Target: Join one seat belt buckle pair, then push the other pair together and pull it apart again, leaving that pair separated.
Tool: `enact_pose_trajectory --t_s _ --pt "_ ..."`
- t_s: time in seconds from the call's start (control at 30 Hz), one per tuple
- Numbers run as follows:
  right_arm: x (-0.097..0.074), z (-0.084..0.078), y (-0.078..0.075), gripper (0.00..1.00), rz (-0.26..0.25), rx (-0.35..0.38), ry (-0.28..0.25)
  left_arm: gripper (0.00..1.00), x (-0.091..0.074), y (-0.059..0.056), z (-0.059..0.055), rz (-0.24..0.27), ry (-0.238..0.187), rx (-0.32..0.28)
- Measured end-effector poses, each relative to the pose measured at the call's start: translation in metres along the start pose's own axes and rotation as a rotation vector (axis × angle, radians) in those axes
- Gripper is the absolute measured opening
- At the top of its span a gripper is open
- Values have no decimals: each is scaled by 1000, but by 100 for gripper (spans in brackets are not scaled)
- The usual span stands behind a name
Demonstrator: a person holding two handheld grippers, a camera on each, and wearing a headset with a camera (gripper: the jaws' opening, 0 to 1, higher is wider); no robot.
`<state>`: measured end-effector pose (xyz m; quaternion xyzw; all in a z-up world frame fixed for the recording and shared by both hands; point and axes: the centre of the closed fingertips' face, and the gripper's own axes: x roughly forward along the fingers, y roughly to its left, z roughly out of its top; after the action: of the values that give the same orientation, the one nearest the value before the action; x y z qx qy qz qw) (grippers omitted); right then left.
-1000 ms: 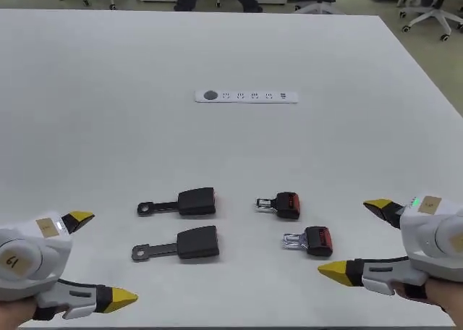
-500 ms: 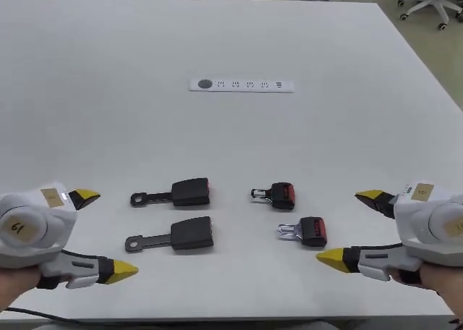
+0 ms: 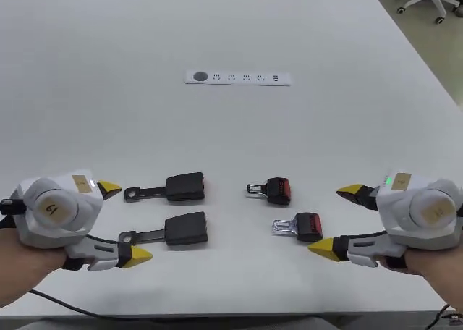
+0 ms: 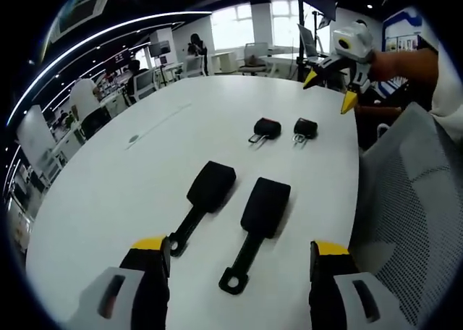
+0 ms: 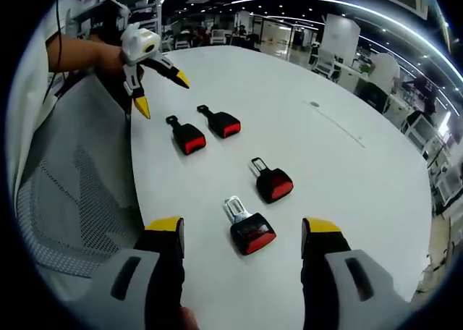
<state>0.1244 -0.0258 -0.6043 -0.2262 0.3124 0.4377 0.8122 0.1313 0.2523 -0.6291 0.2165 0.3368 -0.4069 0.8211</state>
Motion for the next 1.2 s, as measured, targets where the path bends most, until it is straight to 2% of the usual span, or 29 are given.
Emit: enact_pose_trajectory --t_s 0.13,0.23,0.43,0.6,0.73,0.93,1.0,1.1,1.2 --pt "12 -5 -1 63 24 -22 16 80 11 -8 2 -36 12 7" --pt "21 -10 2 63 50 -43 33 77 19 -16 -1 -73 24 13" --pt "31 -19 4 59 82 -57 70 76 33 -15 -3 -78 42 13" --pt "38 -25 3 56 105 -83 96 72 39 -20 4 -107 41 15" --pt "44 -27 -2 55 111 -81 107 62 43 -27 9 -139 42 30" --pt "53 -33 -4 50 140 -105 144 59 54 -33 9 -178 62 46" --pt "56 -33 -4 49 148 -111 149 54 56 -33 12 -193 32 94" --pt "59 -36 -4 46 172 -116 160 49 60 -32 11 -206 26 88" --pt "60 -37 -3 46 186 -131 177 49 64 -31 7 -212 47 93"
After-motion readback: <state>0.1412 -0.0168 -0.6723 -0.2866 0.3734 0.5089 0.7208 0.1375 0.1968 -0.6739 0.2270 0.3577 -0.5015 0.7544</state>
